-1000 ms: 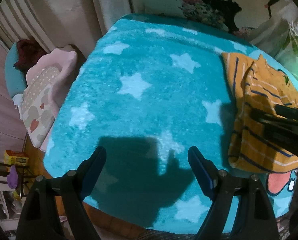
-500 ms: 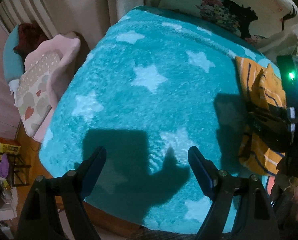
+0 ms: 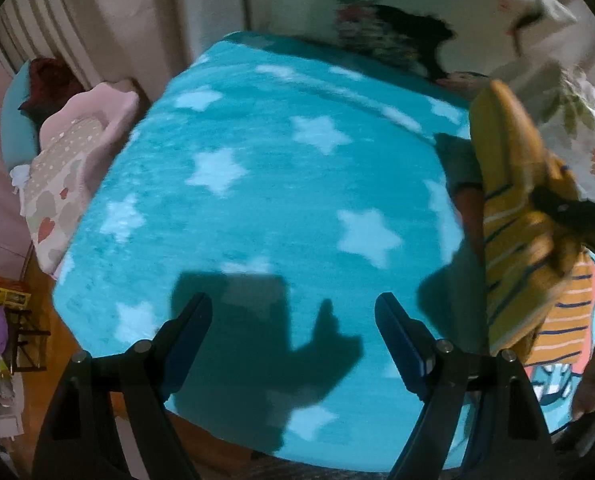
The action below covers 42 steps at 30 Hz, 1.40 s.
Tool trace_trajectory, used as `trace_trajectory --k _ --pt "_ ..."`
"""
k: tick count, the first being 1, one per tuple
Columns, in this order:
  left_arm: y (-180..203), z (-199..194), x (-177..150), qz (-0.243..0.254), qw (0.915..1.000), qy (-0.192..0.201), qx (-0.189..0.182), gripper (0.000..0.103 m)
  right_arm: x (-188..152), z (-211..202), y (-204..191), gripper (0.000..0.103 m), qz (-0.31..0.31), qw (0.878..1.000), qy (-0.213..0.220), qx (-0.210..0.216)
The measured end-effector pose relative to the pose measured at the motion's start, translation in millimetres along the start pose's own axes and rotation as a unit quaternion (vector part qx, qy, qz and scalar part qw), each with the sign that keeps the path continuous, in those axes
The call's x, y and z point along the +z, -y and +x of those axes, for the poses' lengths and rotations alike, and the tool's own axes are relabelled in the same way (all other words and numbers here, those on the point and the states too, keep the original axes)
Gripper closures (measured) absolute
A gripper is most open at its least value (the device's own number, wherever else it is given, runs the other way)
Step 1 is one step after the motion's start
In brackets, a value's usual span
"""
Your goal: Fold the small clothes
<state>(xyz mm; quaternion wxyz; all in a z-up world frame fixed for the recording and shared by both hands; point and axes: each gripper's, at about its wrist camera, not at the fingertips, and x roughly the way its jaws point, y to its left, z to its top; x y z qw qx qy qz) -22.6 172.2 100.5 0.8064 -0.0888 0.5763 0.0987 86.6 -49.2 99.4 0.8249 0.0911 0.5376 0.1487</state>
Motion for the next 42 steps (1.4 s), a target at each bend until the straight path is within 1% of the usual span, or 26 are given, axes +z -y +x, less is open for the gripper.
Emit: trace_trajectory --k 1,4,5,7,8,10,11,12,14,15,20,22,25,26,27,28,30,31,33,34,35,37,38,40,41,42 --pt "10 -2 -2 0.002 1.0000 0.001 -0.002 0.020 2 -18 25 0.087 0.022 1.000 0.013 0.014" --pt "52 -9 -11 0.018 0.9997 0.002 -0.015 0.020 2 -56 91 0.087 0.074 0.996 0.042 0.034" --pt "73 -10 -15 0.027 0.9994 0.000 -0.022 0.020 -2 -70 124 0.087 0.097 0.993 0.054 0.037" --pt "99 -8 -19 0.040 0.9985 -0.006 -0.036 0.020 -14 -84 181 0.087 0.131 0.989 0.062 0.016" --pt "121 -5 -24 0.050 0.9974 -0.014 -0.050 0.020 -20 -85 205 0.087 0.146 0.987 0.059 0.006" --pt "147 0 -29 0.065 0.9958 -0.023 -0.060 0.020 -36 -76 253 0.088 0.173 0.984 0.040 -0.012" --pt "161 2 -33 0.074 0.9946 -0.027 -0.066 0.020 -42 -72 267 0.087 0.179 0.983 0.031 -0.016" --pt "177 4 -36 0.085 0.9931 -0.032 -0.074 0.020 -51 -66 285 0.087 0.191 0.981 0.018 -0.012" --pt "200 6 -41 0.101 0.9910 -0.035 -0.081 0.020 -61 -70 306 0.077 0.213 0.977 0.022 0.013" --pt "211 7 -43 0.108 0.9900 -0.036 -0.084 0.020 -64 -79 311 0.072 0.217 0.976 0.031 0.013" --pt "240 11 -45 0.111 0.9895 -0.033 -0.087 0.020 -65 -120 319 0.060 0.218 0.973 0.065 0.031" --pt "245 11 -47 0.110 0.9898 -0.029 -0.086 0.020 -66 -129 311 0.054 0.195 0.978 0.067 0.036" --pt "254 10 -48 0.111 0.9900 -0.022 -0.085 0.020 -68 -124 289 0.053 0.153 0.986 0.053 0.043" --pt "257 11 -46 0.112 0.9897 -0.020 -0.087 0.020 -74 -122 282 0.054 0.134 0.989 0.050 0.034" --pt "261 11 -47 0.115 0.9893 -0.015 -0.089 0.020 -75 -117 276 0.068 0.115 0.992 0.045 0.017" --pt "265 13 -47 0.119 0.9890 -0.009 -0.087 0.020 -76 -107 270 0.086 0.094 0.995 0.026 -0.010" --pt "273 21 -51 0.132 0.9887 -0.001 -0.072 0.020 -85 -94 276 0.088 0.089 0.996 0.006 -0.031" --pt "277 27 -53 0.138 0.9884 -0.006 -0.064 0.020 -87 -87 283 0.088 0.093 0.995 -0.002 -0.041" --pt "281 46 -58 0.143 0.9874 -0.036 -0.057 0.020 -93 -81 300 0.088 0.097 0.991 -0.026 -0.091" --pt "281 51 -60 0.141 0.9872 -0.047 -0.059 0.020 -94 -78 307 0.088 0.100 0.989 -0.041 -0.105" --pt "281 55 -61 0.139 0.9870 -0.054 -0.061 0.020 -94 -80 316 0.088 0.116 0.986 -0.048 -0.106" --pt "280 54 -63 0.138 0.9871 -0.051 -0.063 0.020 -90 -97 324 0.088 0.135 0.987 -0.024 -0.090" --pt "279 53 -62 0.139 0.9871 -0.049 -0.063 0.020 -83 -111 322 0.088 0.132 0.988 0.003 -0.085" --pt "278 50 -62 0.133 0.9876 -0.050 -0.066 0.020 -68 -127 316 0.087 0.122 0.989 0.041 -0.070" --pt "277 47 -62 0.130 0.9880 -0.047 -0.068 0.020 -56 -130 310 0.087 0.114 0.991 0.056 -0.049" --pt "276 42 -62 0.128 0.9885 -0.042 -0.068 0.020 -47 -129 306 0.087 0.107 0.992 0.060 -0.037"
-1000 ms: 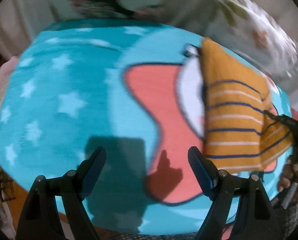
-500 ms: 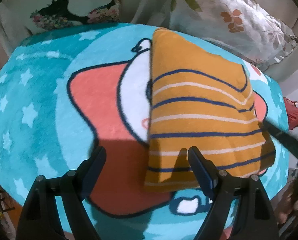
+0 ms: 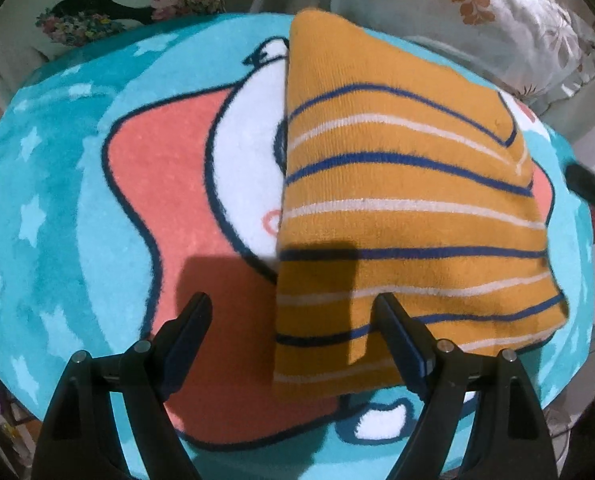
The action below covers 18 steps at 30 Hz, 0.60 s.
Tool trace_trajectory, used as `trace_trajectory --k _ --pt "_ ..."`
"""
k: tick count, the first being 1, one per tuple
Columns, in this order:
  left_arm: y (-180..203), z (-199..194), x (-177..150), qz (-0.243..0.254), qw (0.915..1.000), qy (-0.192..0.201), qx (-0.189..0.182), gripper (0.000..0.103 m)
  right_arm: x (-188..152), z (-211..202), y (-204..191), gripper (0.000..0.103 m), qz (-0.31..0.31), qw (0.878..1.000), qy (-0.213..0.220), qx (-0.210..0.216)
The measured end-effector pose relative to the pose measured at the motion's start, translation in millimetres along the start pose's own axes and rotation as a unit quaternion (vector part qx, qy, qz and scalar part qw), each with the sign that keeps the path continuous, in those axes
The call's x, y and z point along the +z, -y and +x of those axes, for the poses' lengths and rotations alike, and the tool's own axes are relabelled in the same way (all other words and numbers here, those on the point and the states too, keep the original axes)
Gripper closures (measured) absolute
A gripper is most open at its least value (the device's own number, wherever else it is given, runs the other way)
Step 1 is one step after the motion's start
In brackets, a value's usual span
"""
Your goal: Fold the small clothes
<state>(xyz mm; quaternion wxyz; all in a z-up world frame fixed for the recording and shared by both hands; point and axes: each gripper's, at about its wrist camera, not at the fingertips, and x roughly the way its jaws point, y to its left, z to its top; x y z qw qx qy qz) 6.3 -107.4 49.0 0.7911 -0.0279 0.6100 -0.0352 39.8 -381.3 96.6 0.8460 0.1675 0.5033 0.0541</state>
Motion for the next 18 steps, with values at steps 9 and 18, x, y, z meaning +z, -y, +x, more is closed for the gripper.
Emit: trace_trajectory --k 9,18 --pt "-18 -43 -4 -0.015 0.9978 0.053 0.037 0.020 26 96 -37 0.087 -0.071 0.995 -0.049 -0.045" --pt "-20 -63 -3 -0.012 0.9919 0.087 0.092 0.020 22 41 -49 0.078 -0.081 0.995 -0.006 -0.055"
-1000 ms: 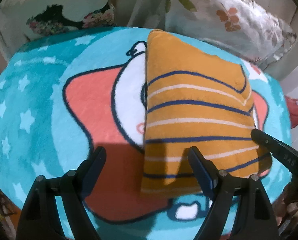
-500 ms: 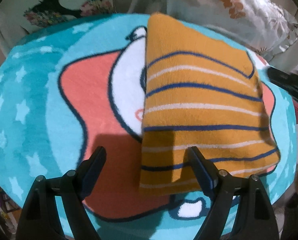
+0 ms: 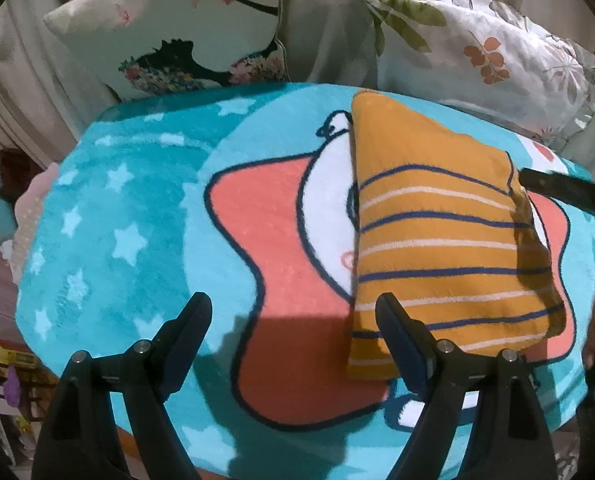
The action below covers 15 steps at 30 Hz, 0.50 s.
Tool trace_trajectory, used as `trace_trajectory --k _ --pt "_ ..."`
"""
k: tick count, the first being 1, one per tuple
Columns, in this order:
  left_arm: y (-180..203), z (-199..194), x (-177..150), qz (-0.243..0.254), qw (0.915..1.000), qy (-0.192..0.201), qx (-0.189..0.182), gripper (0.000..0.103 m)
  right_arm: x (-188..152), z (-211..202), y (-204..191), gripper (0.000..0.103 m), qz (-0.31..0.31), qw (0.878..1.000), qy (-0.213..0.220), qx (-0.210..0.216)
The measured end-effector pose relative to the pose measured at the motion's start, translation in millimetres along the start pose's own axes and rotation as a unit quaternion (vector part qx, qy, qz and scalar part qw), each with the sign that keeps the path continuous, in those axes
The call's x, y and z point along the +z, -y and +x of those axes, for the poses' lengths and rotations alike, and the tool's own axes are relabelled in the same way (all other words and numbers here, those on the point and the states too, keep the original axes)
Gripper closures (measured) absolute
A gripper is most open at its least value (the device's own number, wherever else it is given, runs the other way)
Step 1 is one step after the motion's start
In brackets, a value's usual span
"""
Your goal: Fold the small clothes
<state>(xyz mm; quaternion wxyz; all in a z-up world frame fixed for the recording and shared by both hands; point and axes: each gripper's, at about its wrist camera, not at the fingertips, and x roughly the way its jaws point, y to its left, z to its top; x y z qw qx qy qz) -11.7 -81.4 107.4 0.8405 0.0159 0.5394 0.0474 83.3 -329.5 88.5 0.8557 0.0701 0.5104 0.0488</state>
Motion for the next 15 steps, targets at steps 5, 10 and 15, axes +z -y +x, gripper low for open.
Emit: trace_trajectory --k 5,10,15 --pt "9 -3 2 0.004 1.0000 0.003 -0.004 0.020 -36 -11 -20 0.070 -0.027 0.999 -0.002 0.034" --pt "24 -8 -1 0.025 0.9996 0.008 -0.010 0.020 -71 3 -5 0.060 -0.013 0.999 -0.039 0.021" --pt "39 -12 -6 0.048 0.9987 0.010 -0.013 0.020 -88 -10 20 0.052 0.026 0.998 -0.043 0.035"
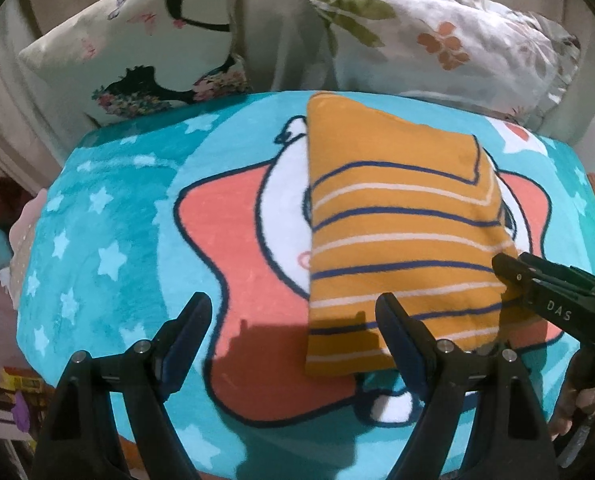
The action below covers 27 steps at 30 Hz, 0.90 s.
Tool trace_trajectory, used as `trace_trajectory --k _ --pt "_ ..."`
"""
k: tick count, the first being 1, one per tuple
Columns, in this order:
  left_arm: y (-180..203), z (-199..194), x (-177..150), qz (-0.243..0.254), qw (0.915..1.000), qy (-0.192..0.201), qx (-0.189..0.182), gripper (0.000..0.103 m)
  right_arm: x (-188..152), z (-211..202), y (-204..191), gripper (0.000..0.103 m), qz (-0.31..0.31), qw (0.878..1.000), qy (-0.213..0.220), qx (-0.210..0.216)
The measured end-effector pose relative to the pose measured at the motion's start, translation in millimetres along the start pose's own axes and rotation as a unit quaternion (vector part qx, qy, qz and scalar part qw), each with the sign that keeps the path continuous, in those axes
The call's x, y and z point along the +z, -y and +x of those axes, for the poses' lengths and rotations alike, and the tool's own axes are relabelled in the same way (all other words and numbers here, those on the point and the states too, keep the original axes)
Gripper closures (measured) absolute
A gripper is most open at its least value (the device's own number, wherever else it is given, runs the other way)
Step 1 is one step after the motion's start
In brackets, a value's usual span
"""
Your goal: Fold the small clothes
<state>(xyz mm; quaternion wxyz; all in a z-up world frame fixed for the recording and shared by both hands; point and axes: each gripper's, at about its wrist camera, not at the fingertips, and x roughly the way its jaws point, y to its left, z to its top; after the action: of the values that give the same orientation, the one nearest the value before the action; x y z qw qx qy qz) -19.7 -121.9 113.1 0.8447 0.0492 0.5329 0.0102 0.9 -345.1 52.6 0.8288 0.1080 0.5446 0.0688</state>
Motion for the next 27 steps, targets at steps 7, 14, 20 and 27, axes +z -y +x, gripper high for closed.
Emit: trace_trajectory --k 7,14,20,27 --pt "14 -9 -5 0.012 0.9999 0.005 -0.006 0.020 -7 -26 9 0.051 0.009 0.999 0.025 -0.017" --pt "27 -16 -12 0.023 0.9996 0.010 -0.008 0.020 -16 -39 28 0.050 0.029 0.999 0.029 -0.027" --pt "34 -20 -17 0.031 0.9994 0.011 -0.009 0.020 -26 -44 36 0.050 0.037 0.999 0.025 -0.032" --pt "40 -23 -21 0.038 0.9992 0.011 -0.011 0.020 -34 -49 42 0.050 0.045 0.998 0.025 -0.037"
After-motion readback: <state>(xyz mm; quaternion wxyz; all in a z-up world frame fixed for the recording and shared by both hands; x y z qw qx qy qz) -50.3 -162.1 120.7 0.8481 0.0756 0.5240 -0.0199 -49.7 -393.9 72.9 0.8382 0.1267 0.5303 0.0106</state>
